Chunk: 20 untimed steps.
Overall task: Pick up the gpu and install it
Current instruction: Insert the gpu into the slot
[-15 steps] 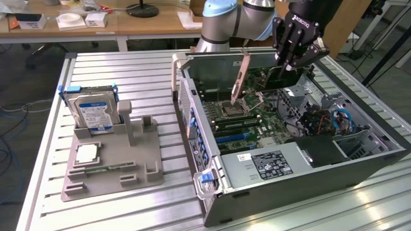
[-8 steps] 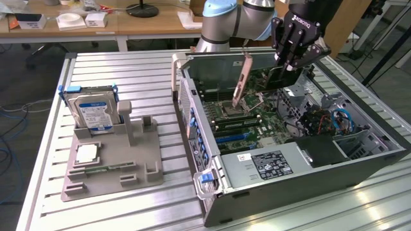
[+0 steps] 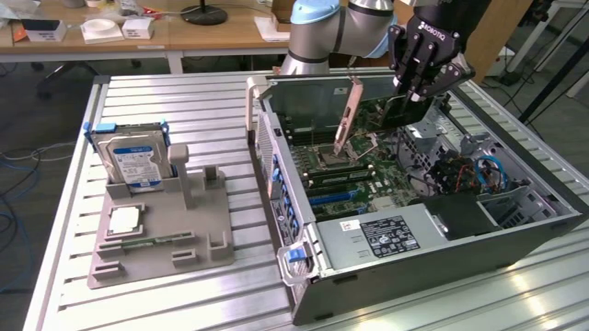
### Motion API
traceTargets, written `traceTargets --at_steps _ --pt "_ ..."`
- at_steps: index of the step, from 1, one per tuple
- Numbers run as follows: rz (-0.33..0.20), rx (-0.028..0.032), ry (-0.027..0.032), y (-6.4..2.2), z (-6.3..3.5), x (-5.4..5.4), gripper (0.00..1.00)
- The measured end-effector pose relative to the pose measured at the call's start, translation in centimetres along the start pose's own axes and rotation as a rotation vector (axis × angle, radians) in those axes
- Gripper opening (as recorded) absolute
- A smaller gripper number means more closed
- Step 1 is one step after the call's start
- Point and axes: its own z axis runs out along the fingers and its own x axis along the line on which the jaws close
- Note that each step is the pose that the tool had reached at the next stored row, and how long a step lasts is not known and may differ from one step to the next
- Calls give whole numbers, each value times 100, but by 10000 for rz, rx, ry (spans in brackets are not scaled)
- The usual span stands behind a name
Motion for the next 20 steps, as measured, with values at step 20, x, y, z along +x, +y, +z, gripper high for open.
traceTargets --at_steps 20 --pt "-579 -2 25 -1 1 0 26"
